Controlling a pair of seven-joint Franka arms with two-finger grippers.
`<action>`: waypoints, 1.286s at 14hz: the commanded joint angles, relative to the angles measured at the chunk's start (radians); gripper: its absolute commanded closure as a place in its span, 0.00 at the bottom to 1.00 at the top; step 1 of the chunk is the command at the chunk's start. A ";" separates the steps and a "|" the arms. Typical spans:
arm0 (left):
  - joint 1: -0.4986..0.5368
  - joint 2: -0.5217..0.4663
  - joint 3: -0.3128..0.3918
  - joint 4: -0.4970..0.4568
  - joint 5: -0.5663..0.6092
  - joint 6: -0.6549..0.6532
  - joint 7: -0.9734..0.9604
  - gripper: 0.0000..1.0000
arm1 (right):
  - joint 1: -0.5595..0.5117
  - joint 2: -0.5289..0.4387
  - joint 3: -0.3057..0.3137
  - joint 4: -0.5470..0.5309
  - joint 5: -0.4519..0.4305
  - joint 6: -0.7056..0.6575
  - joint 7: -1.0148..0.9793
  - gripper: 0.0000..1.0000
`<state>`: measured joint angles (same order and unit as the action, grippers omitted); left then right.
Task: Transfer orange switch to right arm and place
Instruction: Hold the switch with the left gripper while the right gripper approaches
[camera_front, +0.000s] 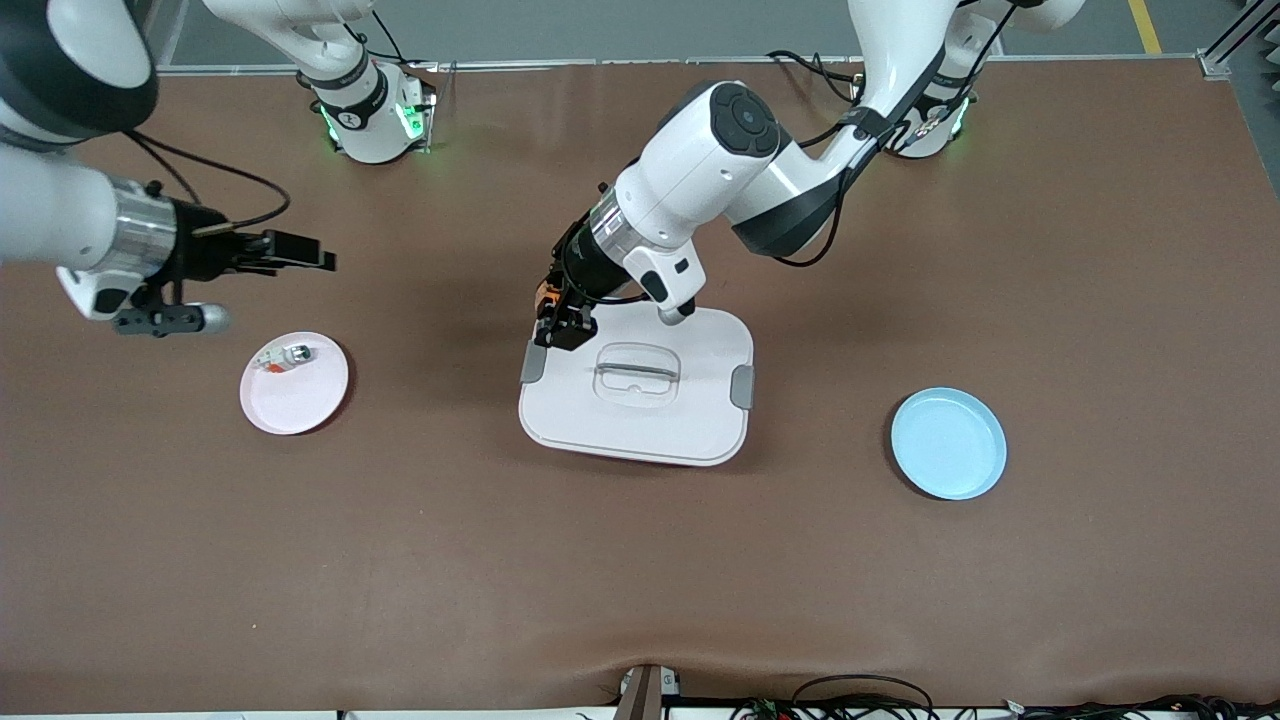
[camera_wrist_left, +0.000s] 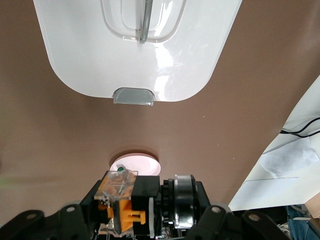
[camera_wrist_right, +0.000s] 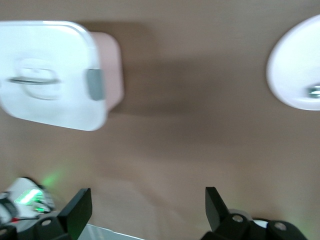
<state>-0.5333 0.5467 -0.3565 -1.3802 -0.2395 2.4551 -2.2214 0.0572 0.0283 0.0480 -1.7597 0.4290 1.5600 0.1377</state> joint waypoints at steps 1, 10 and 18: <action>-0.008 -0.007 0.010 0.000 0.016 0.002 -0.004 0.85 | 0.036 -0.083 -0.005 -0.124 0.112 0.112 0.017 0.00; 0.003 -0.008 0.010 -0.002 0.016 0.002 -0.004 0.85 | 0.171 -0.168 -0.005 -0.391 0.511 0.492 -0.217 0.00; 0.004 -0.010 0.010 -0.002 0.019 0.002 -0.001 0.82 | 0.303 -0.137 -0.005 -0.377 0.655 0.673 -0.337 0.00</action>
<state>-0.5293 0.5467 -0.3491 -1.3803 -0.2394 2.4551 -2.2206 0.3401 -0.1016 0.0535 -2.1176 1.0081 2.2142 -0.1351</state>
